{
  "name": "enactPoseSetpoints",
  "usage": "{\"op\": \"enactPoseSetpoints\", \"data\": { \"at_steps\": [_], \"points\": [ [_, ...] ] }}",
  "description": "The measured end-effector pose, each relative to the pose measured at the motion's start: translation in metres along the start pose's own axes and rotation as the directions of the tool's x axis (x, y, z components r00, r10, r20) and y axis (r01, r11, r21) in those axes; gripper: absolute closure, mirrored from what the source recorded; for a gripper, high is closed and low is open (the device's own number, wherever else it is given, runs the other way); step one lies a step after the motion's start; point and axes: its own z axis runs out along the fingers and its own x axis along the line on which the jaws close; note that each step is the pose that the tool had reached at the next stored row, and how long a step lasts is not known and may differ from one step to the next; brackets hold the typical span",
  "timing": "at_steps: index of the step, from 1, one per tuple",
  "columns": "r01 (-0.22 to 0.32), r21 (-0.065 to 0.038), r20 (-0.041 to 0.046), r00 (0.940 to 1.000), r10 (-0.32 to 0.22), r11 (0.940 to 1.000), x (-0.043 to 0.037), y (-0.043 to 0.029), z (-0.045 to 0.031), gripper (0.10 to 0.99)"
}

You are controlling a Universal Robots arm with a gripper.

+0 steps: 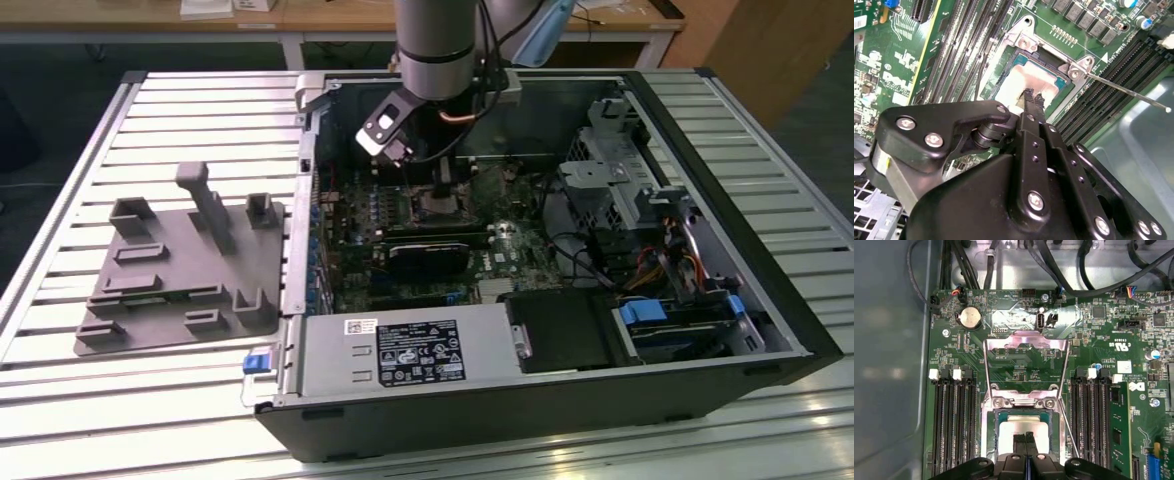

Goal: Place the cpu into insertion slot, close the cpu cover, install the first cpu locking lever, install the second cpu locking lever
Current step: 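Place the cpu into insertion slot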

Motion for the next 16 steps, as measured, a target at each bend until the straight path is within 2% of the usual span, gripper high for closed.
{"op": "enactPoseSetpoints", "data": {
  "at_steps": [10,16],
  "points": [
    [-0.001,0.0,0.0002,1.0,0.001,1.0,0.0004,0.0017,-0.0168,0.98],
    [-0.009,0.0,0.001,1.0,0.009,1.0,0.0004,0.0022,-0.0208,0.98]
  ]
}}
